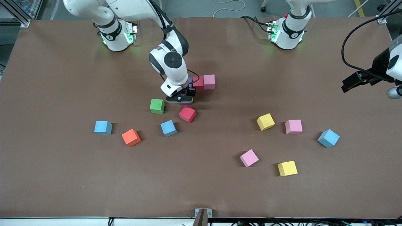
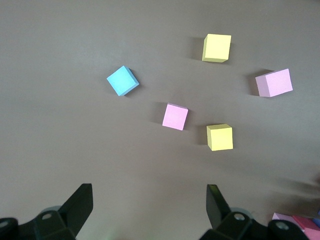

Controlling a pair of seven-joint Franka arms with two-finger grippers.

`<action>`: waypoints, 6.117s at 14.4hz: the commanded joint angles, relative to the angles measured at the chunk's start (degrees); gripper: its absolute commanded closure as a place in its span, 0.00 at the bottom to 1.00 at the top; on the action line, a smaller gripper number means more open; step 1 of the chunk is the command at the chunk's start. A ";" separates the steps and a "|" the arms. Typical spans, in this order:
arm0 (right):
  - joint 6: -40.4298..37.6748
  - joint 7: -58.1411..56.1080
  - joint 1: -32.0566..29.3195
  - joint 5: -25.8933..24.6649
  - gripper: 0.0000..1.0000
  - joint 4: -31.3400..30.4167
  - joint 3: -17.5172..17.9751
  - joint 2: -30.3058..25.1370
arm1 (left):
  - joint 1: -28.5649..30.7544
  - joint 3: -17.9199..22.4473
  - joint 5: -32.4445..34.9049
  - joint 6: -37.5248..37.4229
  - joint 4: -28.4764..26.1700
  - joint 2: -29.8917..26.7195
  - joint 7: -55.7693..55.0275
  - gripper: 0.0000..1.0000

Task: Arrange 11 blocks into digit 3

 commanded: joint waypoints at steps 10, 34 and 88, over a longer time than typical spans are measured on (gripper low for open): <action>-2.49 3.19 1.49 -0.72 1.00 0.11 -0.03 0.29 | -0.63 -0.86 1.08 -0.29 0.86 0.17 0.09 0.00; -2.76 3.19 2.02 -0.10 0.99 2.66 0.23 2.84 | -1.50 -0.95 0.46 -0.21 1.30 1.22 -0.79 0.00; -9.35 -3.23 1.14 -0.80 0.00 5.12 -0.12 2.93 | 0.16 -1.03 1.08 -4.34 4.11 -1.86 -0.09 0.00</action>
